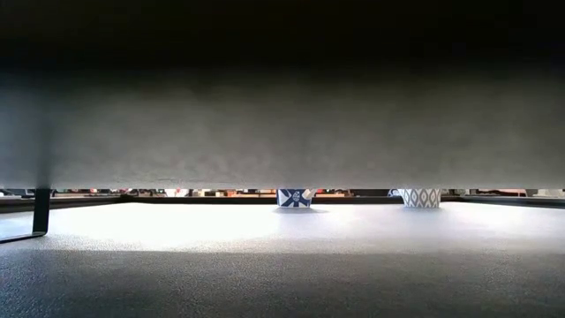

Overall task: Place coffee mugs
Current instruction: Put the blue flowered mug on the shelf

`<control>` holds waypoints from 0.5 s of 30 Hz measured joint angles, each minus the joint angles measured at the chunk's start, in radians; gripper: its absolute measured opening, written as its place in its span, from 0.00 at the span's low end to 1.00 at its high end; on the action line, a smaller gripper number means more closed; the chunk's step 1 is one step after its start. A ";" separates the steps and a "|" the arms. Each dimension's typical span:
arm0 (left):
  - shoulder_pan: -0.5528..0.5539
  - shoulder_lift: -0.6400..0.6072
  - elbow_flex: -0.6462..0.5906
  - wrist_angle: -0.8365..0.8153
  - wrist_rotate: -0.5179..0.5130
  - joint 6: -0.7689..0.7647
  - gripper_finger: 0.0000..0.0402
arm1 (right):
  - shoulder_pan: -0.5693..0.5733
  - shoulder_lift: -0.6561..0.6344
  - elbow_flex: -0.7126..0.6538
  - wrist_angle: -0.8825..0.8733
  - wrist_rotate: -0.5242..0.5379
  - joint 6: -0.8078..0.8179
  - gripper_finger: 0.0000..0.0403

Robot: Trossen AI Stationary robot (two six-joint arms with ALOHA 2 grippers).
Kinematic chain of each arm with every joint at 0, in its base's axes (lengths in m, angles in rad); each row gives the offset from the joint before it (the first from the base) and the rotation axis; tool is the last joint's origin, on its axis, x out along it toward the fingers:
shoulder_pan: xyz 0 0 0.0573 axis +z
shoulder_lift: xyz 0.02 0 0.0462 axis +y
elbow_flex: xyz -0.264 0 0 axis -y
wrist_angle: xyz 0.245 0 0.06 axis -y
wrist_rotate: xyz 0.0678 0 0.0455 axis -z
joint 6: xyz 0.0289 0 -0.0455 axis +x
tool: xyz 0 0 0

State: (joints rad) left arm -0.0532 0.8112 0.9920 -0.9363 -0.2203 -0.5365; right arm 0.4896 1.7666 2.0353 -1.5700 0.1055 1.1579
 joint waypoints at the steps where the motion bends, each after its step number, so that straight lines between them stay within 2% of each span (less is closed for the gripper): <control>1: 0.000 0.000 0.000 0.000 -0.001 -0.004 0.21 | 0.006 -0.026 -0.042 0.000 0.001 0.015 0.17; 7: 0.000 0.000 0.000 0.000 -0.007 -0.022 0.21 | 0.053 -0.186 -0.275 -0.002 -0.056 0.141 0.17; 15: 0.001 0.016 0.000 0.014 -0.037 -0.051 0.21 | 0.177 -0.368 -0.460 -0.001 -0.086 0.285 0.17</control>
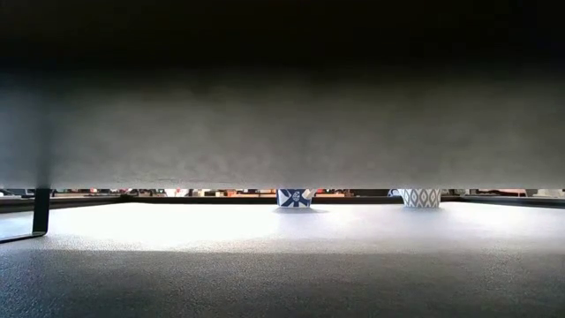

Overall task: Place coffee mugs
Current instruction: Put the blue flowered mug on the shelf

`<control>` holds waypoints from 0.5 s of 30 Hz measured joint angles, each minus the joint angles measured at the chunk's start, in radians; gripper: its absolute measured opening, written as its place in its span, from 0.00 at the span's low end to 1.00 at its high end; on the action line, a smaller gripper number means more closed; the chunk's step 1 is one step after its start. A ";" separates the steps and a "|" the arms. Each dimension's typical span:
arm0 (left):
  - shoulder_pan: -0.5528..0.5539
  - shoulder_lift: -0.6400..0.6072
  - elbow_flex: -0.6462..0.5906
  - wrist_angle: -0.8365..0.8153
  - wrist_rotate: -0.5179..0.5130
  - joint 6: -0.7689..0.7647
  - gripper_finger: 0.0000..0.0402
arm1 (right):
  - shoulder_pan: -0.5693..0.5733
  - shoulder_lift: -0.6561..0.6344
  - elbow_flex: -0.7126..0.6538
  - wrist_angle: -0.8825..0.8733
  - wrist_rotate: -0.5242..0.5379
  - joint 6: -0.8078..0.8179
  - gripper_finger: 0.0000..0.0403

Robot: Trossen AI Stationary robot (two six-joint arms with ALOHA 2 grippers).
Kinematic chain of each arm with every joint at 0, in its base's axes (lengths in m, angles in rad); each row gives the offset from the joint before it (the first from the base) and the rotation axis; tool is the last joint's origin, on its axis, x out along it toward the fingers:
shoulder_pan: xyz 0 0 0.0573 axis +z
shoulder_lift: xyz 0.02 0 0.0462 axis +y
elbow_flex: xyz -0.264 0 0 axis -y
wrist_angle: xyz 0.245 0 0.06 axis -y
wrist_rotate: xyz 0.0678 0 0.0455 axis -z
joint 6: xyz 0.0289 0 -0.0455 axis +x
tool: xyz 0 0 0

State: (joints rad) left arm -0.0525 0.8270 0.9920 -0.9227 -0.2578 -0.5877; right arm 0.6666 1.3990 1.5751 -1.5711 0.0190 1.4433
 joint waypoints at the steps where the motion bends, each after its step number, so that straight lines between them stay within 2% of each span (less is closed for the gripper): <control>1: 0.000 0.003 0.000 0.003 -0.015 -0.009 0.21 | 0.015 -0.018 -0.024 0.000 0.004 0.032 0.17; 4: 0.000 0.018 0.000 0.004 -0.039 -0.038 0.21 | 0.053 -0.054 -0.109 0.010 0.005 0.091 0.17; 8: 0.000 0.042 0.000 0.005 -0.049 -0.071 0.21 | 0.087 -0.081 -0.226 0.084 -0.058 0.109 0.17; 11: 0.000 0.063 0.000 0.005 -0.049 -0.080 0.21 | 0.097 -0.097 -0.310 0.174 -0.107 0.076 0.21; 15: 0.000 0.092 0.000 0.006 -0.049 -0.088 0.21 | 0.099 -0.114 -0.391 0.186 -0.130 0.045 0.28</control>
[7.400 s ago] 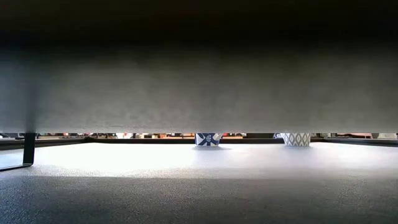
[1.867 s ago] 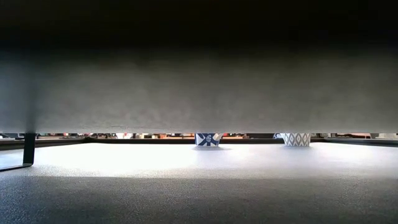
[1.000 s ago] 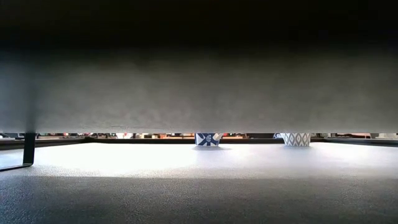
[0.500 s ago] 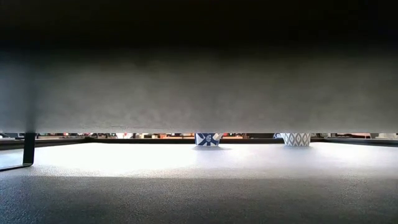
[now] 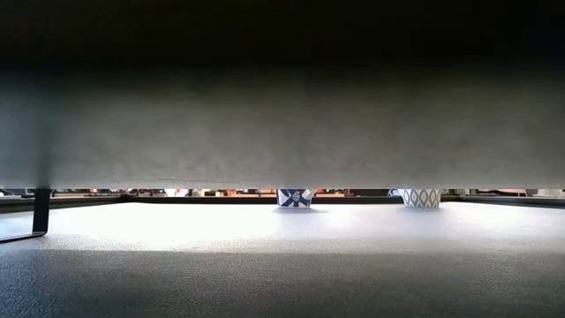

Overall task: Place coffee mugs
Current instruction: Put the blue flowered mug on the shelf

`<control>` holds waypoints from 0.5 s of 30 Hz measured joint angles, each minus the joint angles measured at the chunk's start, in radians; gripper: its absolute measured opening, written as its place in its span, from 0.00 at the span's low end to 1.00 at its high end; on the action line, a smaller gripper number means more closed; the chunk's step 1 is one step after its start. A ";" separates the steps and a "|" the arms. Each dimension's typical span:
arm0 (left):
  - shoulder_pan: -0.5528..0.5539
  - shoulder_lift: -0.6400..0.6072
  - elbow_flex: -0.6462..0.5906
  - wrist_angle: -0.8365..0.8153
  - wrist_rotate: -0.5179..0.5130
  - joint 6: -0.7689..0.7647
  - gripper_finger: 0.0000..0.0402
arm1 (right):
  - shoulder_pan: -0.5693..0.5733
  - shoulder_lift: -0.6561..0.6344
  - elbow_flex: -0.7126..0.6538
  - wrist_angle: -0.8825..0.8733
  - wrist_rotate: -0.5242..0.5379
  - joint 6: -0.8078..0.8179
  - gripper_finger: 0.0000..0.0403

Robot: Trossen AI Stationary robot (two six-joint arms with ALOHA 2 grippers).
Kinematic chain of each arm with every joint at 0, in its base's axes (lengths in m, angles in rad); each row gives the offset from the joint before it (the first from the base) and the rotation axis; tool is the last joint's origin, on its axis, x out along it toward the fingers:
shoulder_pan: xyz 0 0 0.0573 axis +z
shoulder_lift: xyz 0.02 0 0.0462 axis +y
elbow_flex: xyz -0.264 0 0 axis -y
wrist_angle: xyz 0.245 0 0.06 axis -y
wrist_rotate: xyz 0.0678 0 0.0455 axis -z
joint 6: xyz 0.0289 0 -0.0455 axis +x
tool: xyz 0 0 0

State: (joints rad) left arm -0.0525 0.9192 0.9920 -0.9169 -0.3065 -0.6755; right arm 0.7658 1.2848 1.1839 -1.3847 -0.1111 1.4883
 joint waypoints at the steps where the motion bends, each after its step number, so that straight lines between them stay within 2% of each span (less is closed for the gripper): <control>1: 0.000 0.008 0.000 0.000 0.000 -0.003 0.21 | 0.000 -0.006 -0.015 0.010 -0.001 -0.007 0.30; 6: 0.000 0.048 0.000 0.000 0.000 -0.015 0.21 | 0.000 -0.041 -0.076 0.129 -0.002 -0.049 0.37; 15: 0.000 0.093 0.005 0.001 0.006 -0.048 0.21 | 0.000 -0.083 -0.199 0.244 -0.002 -0.051 0.37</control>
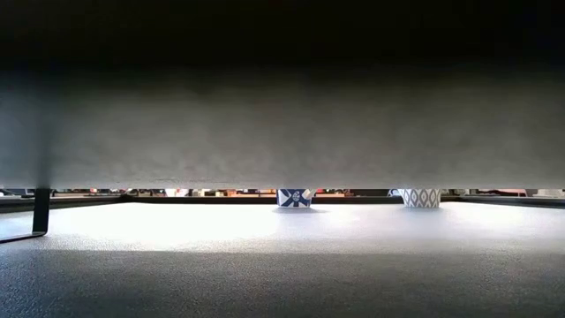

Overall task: Place coffee mugs
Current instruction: Put the blue flowered mug on the shelf

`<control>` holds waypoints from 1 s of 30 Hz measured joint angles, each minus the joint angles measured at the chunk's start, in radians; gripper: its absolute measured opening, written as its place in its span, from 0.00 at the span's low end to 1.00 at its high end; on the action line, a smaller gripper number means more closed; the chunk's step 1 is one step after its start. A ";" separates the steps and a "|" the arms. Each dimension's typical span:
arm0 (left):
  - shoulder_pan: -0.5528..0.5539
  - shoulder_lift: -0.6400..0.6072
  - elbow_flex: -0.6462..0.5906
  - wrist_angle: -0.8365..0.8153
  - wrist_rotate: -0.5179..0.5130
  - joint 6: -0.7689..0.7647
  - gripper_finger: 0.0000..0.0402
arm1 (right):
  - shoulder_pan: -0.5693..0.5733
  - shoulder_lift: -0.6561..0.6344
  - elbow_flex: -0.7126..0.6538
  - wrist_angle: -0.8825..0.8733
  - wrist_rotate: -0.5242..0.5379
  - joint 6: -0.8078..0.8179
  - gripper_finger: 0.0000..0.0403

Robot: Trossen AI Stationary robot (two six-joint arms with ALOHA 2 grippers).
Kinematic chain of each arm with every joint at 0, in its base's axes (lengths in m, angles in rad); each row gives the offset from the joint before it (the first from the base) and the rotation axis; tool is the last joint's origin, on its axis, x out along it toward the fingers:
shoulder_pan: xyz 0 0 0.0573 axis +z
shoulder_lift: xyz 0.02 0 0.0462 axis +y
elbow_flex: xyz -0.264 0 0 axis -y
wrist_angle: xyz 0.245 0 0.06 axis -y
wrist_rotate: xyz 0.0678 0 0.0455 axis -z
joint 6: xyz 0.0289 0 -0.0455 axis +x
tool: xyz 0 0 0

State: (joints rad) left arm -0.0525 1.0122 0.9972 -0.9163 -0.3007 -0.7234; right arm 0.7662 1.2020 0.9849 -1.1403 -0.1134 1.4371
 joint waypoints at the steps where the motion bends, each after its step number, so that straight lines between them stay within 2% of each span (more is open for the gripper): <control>1: 0.000 -0.001 0.002 0.000 0.001 -0.002 0.21 | 0.000 -0.002 -0.009 0.016 -0.001 -0.006 0.37; 4: -0.001 -0.011 0.003 0.003 0.003 -0.003 0.21 | 0.000 -0.004 -0.042 0.091 -0.034 -0.025 0.36; 12: -0.001 -0.026 0.003 0.009 -0.004 -0.031 0.21 | 0.002 -0.004 -0.087 0.098 -0.048 -0.053 0.33; 24: 0.000 -0.026 0.003 0.016 -0.005 -0.046 0.21 | 0.002 -0.100 -0.038 0.100 -0.043 -0.001 0.32; 30: 0.000 -0.025 0.003 0.018 -0.005 -0.046 0.21 | 0.002 -0.078 -0.011 0.143 -0.043 0.001 0.31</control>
State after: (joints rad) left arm -0.0521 0.9874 1.0000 -0.8978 -0.3054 -0.7696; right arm 0.7681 1.1240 0.9744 -0.9969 -0.1561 1.4385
